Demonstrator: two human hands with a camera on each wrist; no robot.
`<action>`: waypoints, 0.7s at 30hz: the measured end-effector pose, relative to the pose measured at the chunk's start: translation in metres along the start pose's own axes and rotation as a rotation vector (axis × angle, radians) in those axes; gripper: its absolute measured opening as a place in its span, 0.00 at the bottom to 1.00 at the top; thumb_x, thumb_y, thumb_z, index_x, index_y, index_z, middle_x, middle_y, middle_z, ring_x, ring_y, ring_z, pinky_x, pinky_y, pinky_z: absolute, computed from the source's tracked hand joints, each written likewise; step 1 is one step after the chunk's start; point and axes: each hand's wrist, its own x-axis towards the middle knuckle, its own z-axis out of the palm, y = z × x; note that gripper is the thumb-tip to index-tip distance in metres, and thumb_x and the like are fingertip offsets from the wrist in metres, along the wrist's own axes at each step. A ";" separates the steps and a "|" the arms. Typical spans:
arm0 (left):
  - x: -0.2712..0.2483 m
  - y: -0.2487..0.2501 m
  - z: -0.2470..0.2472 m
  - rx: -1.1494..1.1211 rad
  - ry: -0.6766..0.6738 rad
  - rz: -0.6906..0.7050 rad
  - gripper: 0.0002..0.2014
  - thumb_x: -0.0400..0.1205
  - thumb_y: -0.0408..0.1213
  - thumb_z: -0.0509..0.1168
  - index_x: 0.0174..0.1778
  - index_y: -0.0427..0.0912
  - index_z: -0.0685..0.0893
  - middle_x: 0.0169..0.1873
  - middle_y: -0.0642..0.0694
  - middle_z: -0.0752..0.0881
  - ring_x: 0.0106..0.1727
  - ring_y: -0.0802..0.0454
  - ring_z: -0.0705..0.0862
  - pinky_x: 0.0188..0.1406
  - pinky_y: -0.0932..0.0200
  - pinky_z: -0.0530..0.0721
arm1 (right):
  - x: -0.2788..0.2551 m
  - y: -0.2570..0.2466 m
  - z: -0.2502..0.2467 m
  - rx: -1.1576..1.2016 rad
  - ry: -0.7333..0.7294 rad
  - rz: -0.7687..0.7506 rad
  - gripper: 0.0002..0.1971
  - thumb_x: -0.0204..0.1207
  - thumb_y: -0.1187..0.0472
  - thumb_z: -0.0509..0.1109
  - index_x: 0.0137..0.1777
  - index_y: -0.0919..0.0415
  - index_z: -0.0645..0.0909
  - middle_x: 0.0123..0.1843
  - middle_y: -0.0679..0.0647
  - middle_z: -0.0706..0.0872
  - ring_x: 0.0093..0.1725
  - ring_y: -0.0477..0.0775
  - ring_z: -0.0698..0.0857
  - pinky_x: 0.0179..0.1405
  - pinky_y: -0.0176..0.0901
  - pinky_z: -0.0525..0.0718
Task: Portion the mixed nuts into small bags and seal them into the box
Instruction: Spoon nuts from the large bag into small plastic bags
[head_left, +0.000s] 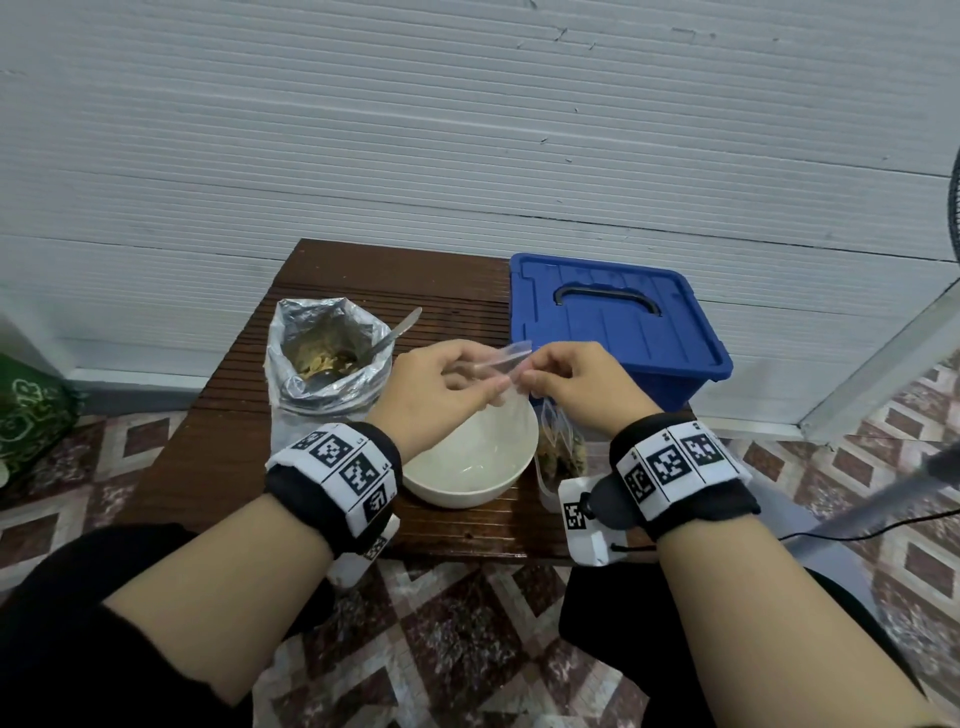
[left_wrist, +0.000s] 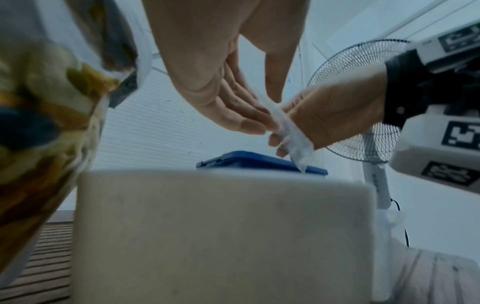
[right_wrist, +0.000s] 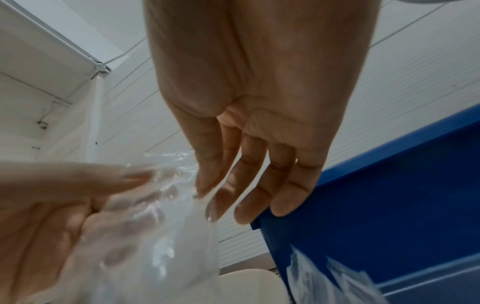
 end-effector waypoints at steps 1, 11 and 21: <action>-0.001 0.003 -0.001 -0.038 -0.019 -0.005 0.11 0.76 0.32 0.74 0.52 0.46 0.87 0.44 0.44 0.91 0.42 0.51 0.91 0.47 0.55 0.89 | 0.000 0.001 0.000 -0.004 -0.005 0.000 0.06 0.81 0.62 0.67 0.45 0.54 0.85 0.38 0.43 0.86 0.39 0.36 0.82 0.43 0.31 0.76; -0.001 0.009 -0.006 0.070 -0.170 0.000 0.32 0.61 0.52 0.79 0.63 0.54 0.85 0.46 0.57 0.87 0.44 0.64 0.84 0.45 0.68 0.81 | -0.002 -0.001 -0.001 -0.035 -0.064 -0.047 0.06 0.81 0.63 0.66 0.47 0.58 0.84 0.47 0.52 0.88 0.48 0.47 0.84 0.50 0.40 0.80; 0.002 0.005 -0.005 0.203 -0.171 0.036 0.32 0.59 0.53 0.81 0.60 0.58 0.83 0.56 0.58 0.77 0.53 0.67 0.78 0.49 0.66 0.82 | -0.001 -0.002 0.000 -0.029 -0.063 -0.041 0.08 0.81 0.58 0.67 0.50 0.53 0.89 0.48 0.46 0.90 0.50 0.43 0.86 0.56 0.41 0.83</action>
